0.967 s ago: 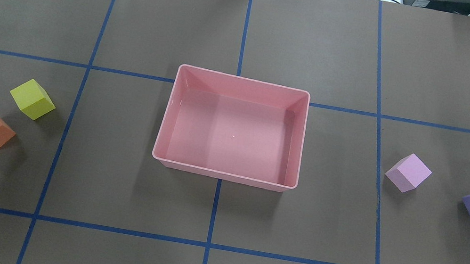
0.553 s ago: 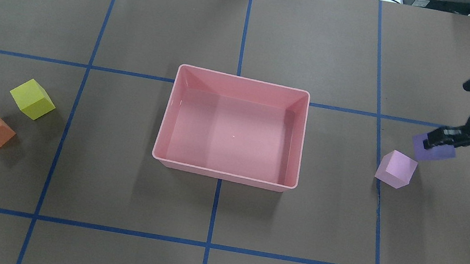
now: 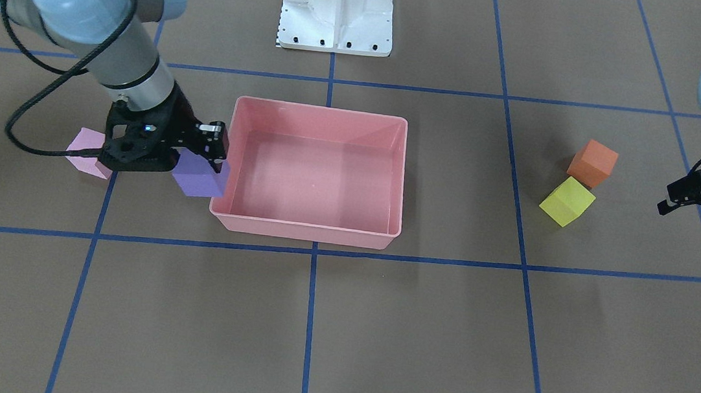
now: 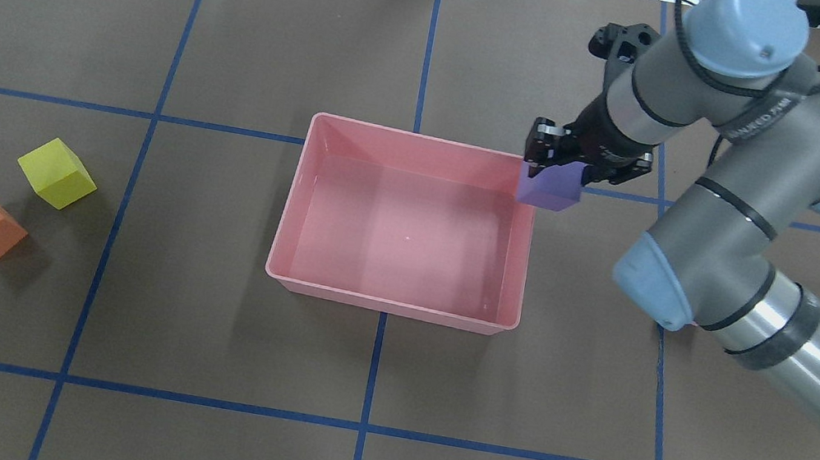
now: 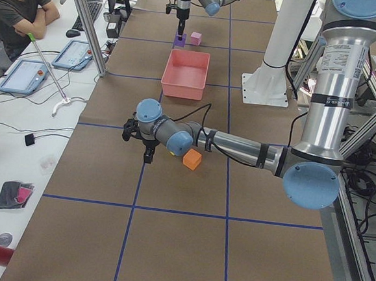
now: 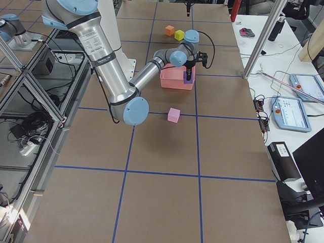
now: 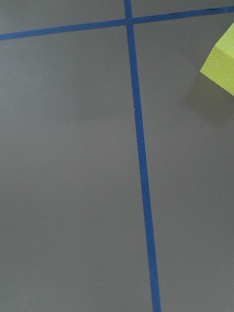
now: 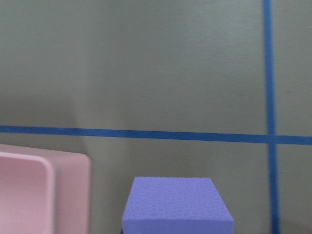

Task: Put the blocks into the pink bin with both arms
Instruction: 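Carry the purple cube with the right gripper over the pink bin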

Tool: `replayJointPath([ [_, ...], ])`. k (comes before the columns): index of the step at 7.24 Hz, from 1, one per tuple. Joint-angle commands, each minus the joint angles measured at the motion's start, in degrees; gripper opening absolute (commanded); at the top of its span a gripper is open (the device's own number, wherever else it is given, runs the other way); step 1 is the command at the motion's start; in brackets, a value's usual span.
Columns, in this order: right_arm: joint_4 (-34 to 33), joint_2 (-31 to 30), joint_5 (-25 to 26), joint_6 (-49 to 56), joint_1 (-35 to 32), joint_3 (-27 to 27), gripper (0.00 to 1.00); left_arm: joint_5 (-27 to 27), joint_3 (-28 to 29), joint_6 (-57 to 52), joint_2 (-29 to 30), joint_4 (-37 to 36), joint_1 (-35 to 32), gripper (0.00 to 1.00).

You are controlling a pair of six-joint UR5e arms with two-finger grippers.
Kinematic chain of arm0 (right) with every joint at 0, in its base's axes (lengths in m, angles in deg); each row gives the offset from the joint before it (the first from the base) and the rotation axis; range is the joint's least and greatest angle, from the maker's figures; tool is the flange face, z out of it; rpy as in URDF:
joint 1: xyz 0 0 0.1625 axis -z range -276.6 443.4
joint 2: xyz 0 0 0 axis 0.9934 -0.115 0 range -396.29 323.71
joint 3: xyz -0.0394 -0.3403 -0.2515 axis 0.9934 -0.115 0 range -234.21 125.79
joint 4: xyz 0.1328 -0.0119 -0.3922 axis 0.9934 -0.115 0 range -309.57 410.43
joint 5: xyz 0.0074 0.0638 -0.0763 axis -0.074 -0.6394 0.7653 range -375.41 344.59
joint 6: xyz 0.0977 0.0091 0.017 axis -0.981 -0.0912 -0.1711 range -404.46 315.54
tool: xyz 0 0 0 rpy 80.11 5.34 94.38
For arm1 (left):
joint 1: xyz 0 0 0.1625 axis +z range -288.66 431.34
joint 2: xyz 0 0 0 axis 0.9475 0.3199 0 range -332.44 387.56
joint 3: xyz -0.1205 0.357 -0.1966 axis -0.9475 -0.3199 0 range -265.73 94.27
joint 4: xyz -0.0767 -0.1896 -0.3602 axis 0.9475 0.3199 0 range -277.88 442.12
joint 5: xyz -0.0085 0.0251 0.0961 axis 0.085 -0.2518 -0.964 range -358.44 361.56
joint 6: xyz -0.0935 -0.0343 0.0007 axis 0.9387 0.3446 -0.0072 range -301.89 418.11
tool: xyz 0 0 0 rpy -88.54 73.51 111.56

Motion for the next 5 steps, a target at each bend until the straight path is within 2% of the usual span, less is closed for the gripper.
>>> replayJointPath([
  [1, -1.33, 5.14, 4.56, -6.14, 6.68, -1.64, 0.00, 0.08, -0.17, 0.04, -0.40, 0.35, 0.13, 1.00],
  [2, -1.34, 5.15, 5.89, -6.32, 8.71, -1.65, 0.00, 0.08, -0.08, -0.04, -0.84, 2.78, 0.48, 1.00],
  [3, -1.42, 4.55, 6.16, -6.32, 9.43, -1.65, 0.34, -0.10, -0.86, -0.04, -3.80, 5.94, 1.97, 1.00],
  [4, -1.42, 4.54, 9.73, -6.50, 11.35, -2.17, 0.70, -0.45, -3.22, 1.96, -5.31, 7.45, 3.55, 1.00],
  [5, -1.34, 4.63, 10.64, -6.67, 11.98, -2.52, 0.71, -0.97, -6.20, 4.85, -6.72, 7.55, 8.00, 0.99],
])
